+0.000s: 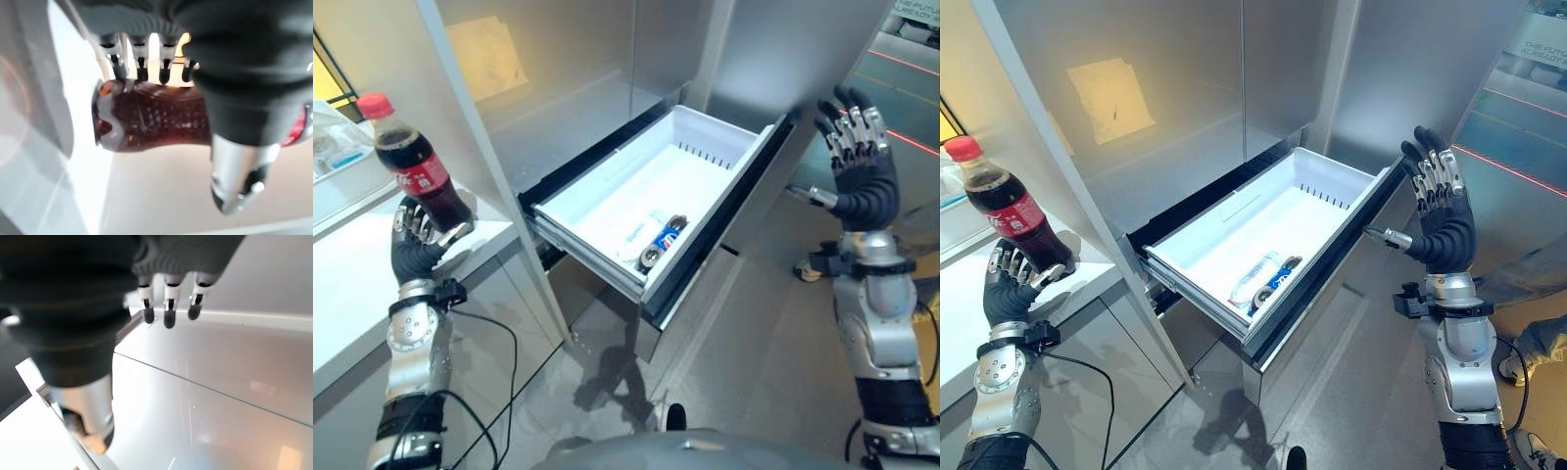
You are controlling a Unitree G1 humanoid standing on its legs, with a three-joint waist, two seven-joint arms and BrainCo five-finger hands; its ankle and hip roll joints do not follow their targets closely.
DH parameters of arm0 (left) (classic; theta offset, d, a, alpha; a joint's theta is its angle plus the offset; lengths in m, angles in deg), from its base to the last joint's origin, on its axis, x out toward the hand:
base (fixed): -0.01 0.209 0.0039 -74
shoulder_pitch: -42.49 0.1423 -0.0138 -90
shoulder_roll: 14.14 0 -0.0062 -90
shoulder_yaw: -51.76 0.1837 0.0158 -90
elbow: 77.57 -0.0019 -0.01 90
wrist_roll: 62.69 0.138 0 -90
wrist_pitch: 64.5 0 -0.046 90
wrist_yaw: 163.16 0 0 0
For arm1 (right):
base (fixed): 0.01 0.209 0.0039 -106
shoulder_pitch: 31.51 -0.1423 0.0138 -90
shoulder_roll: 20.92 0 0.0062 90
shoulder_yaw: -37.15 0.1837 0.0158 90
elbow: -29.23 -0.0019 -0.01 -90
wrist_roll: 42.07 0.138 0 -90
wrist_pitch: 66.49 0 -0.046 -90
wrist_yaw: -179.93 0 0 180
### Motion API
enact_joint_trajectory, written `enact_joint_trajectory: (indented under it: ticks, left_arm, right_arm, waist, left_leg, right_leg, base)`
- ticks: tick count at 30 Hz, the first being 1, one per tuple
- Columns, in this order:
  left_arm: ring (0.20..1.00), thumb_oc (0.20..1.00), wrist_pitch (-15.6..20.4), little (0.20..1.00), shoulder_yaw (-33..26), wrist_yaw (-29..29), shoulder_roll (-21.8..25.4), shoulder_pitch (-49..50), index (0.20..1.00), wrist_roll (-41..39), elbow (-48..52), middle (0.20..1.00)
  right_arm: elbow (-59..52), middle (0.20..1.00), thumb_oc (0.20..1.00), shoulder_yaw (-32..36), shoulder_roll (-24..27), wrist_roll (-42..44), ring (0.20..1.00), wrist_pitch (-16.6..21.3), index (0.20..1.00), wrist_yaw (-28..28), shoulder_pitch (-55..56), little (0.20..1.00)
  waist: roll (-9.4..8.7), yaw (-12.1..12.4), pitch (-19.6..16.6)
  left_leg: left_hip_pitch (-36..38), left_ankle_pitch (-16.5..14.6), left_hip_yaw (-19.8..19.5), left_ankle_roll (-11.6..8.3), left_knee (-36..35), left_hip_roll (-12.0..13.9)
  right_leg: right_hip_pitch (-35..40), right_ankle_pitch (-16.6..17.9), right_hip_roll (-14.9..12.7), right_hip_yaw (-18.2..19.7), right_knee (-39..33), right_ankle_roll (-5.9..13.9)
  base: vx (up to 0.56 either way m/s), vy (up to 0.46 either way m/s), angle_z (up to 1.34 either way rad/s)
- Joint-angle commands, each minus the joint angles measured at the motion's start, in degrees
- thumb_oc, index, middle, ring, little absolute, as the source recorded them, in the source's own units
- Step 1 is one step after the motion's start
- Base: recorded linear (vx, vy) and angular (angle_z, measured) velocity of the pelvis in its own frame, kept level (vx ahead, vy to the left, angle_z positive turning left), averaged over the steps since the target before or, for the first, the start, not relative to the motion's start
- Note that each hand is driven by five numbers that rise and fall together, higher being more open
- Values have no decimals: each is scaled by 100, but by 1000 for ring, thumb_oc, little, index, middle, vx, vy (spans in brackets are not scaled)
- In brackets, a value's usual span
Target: Take the drinks into the refrigerator
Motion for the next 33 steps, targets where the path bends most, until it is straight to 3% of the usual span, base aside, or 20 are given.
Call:
enact_joint_trajectory:
  ticks: [1,33]
  left_arm:
    - [1000,1000,159,1000,50,17,442,-683,1000,-81,-233,1000]
    - [1000,1000,-3,1000,718,-30,821,-1694,1000,337,-697,1000]
  right_arm:
    - [-582,1000,1000,235,204,189,1000,128,1000,-40,-282,1000]
    - [-654,1000,1000,189,181,357,1000,61,1000,-368,4,1000]
  waist:
    - [54,-67,199]
    - [117,-270,208]
  left_leg:
    - [-23,-388,-364,391,12,-238]
    - [-19,-418,-314,378,12,-258]
  right_leg:
    - [316,-856,-16,-31,701,246]
    - [302,-814,-14,16,655,282]
  base:
    - [0,0,0]
    - [0,0,0]
